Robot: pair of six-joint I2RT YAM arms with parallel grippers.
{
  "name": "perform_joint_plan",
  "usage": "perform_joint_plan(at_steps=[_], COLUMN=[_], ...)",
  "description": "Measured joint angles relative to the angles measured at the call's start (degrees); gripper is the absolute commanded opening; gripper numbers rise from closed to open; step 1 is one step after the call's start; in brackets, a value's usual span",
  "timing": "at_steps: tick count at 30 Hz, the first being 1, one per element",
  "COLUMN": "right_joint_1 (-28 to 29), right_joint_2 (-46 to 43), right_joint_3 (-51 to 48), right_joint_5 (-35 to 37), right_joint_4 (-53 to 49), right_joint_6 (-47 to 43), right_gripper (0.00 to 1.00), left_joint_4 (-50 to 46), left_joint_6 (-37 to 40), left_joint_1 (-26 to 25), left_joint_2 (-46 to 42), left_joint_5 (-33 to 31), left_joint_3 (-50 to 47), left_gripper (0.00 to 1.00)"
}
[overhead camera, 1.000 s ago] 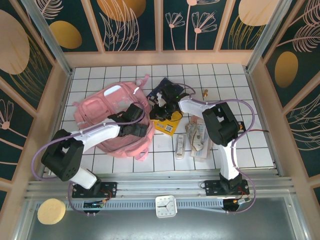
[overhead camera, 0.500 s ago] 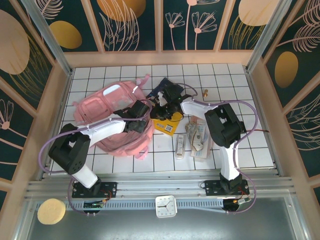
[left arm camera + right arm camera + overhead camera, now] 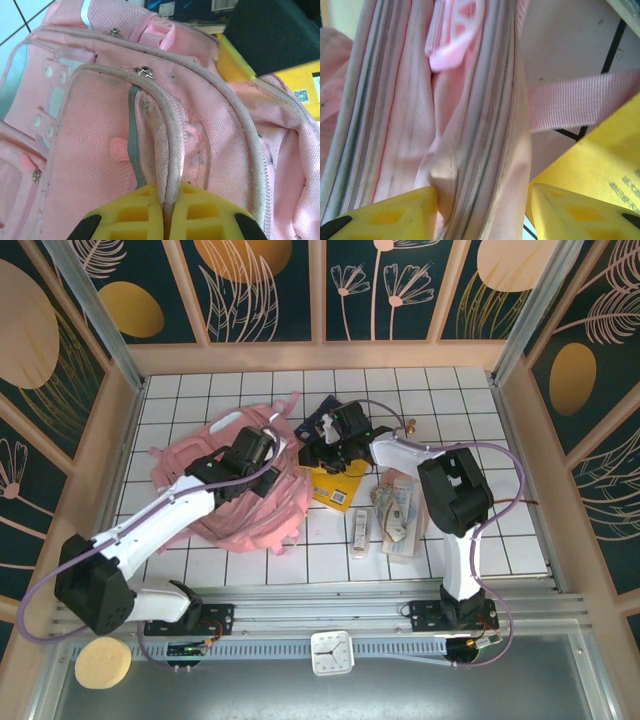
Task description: Pack the student bag
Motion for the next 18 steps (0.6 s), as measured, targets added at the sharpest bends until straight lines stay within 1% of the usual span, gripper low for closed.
perform_joint_plan(at_steps=[5,9,13,18], right_joint_1=[-3.3,-5.9,-5.6,-3.4], right_joint_2=[-0.1,0.5,1.8,5.5], right_joint_3=[0.5,5.0,8.9,12.1], right_joint_5=[0.0,0.5,-0.2,-0.3], right_joint_4=[1.3,-0.4,-0.5,-4.6], right_joint_6=[1.7,2.0,1.8,-1.2], right_gripper=[0.56,0.56,0.55,0.55], left_joint_4=[-0.5,-0.5,-0.5,-0.5], left_joint_6=[3.9,5.9,7.0,7.6], left_joint_1=[0.0,0.0,0.0,0.0], left_joint_2=[-6.4,-9.6,-10.1,-10.2], left_joint_5=[1.2,2.2,2.7,2.4], left_joint_3=[-4.1,-7.3,-8.3,-8.4], left_gripper=[0.00,0.00,0.00,0.00])
